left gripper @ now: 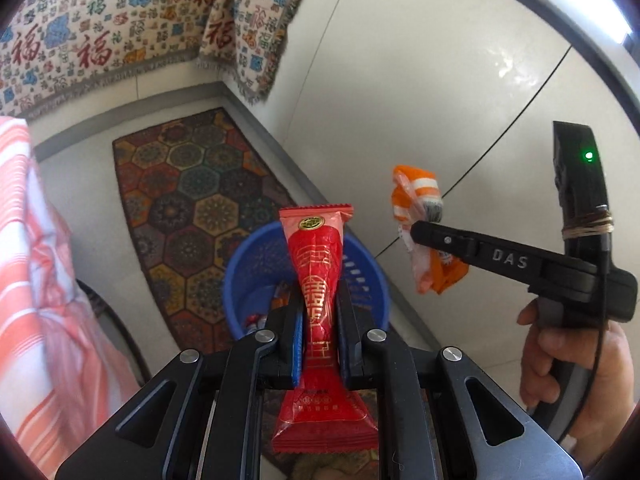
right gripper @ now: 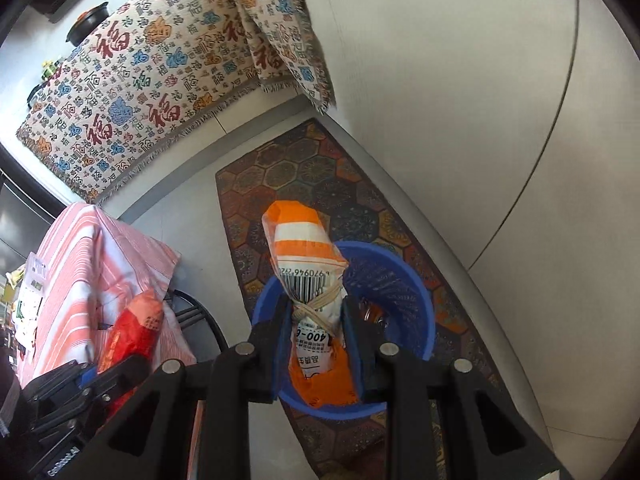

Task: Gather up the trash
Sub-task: 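Carry both items over the blue wastebasket and open both tools to drop them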

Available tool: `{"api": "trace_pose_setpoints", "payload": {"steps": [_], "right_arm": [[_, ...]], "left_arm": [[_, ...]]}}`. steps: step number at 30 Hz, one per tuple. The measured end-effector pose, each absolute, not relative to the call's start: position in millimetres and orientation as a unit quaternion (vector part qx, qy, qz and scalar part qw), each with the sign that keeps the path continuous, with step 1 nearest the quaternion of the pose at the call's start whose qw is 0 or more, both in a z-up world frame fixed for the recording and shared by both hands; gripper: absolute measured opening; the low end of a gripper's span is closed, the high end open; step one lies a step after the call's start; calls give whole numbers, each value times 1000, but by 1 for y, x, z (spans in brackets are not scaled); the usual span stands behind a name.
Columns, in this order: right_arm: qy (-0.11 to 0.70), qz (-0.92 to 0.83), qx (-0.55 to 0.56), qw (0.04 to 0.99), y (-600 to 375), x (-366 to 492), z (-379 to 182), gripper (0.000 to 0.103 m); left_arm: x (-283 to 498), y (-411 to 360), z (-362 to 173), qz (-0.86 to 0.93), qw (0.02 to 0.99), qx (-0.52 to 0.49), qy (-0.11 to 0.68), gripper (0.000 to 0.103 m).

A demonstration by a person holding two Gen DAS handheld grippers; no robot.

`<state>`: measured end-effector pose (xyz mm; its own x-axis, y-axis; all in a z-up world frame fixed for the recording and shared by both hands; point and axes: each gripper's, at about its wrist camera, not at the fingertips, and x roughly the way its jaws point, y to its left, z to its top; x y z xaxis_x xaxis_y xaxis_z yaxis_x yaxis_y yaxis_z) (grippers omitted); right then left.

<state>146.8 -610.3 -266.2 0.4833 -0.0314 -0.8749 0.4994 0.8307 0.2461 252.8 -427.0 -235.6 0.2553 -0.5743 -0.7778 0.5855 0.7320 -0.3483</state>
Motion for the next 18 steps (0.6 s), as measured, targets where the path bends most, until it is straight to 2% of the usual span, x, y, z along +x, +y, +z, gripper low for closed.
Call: {"api": "trace_pose_setpoints", "payload": {"steps": [15, 17, 18], "right_arm": [[485, -176, 293, 805, -645, 137, -296, 28], [480, -179, 299, 805, -648, 138, -297, 30], [478, -180, 301, 805, -650, 139, -297, 32]], "left_arm": [[273, -473, -278, -372, 778, 25, 505, 14], [277, -478, -283, -375, 775, 24, 508, 28], [278, -478, -283, -374, 776, 24, 507, 46]]}}
